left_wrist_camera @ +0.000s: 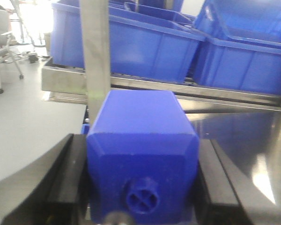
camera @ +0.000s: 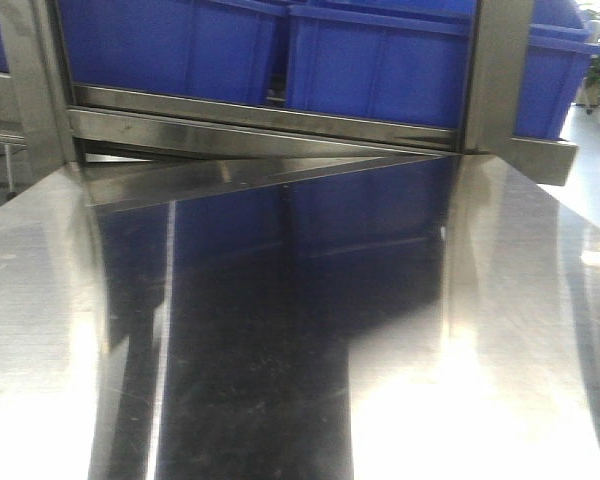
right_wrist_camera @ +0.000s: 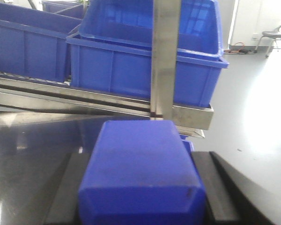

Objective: Pick and sort blue part to right shelf
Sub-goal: 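Turn the base away from the table carrying both blue parts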

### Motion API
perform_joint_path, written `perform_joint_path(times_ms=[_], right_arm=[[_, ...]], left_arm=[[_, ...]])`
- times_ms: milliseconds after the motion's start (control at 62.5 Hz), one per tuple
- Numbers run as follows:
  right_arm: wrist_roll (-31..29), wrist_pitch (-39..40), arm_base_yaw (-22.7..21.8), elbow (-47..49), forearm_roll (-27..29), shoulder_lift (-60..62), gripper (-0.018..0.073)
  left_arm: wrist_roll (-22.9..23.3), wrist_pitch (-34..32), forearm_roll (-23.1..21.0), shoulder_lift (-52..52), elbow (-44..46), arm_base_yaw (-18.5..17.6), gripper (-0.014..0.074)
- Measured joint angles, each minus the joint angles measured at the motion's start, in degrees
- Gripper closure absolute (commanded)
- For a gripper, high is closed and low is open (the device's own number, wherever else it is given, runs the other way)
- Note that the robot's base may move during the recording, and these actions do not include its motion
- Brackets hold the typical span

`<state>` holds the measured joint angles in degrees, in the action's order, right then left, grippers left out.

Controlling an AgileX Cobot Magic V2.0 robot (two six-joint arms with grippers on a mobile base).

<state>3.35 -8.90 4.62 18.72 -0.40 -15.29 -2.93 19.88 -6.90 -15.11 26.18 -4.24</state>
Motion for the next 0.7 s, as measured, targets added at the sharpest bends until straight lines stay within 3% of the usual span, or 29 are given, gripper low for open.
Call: perform_joint_path(times_ms=[704], right_arm=[[0.0,0.0,0.0,0.0,0.0,0.0,0.0153]], left_arm=[[0.0,0.1,0.0,0.0,0.0,0.0,0.0210]])
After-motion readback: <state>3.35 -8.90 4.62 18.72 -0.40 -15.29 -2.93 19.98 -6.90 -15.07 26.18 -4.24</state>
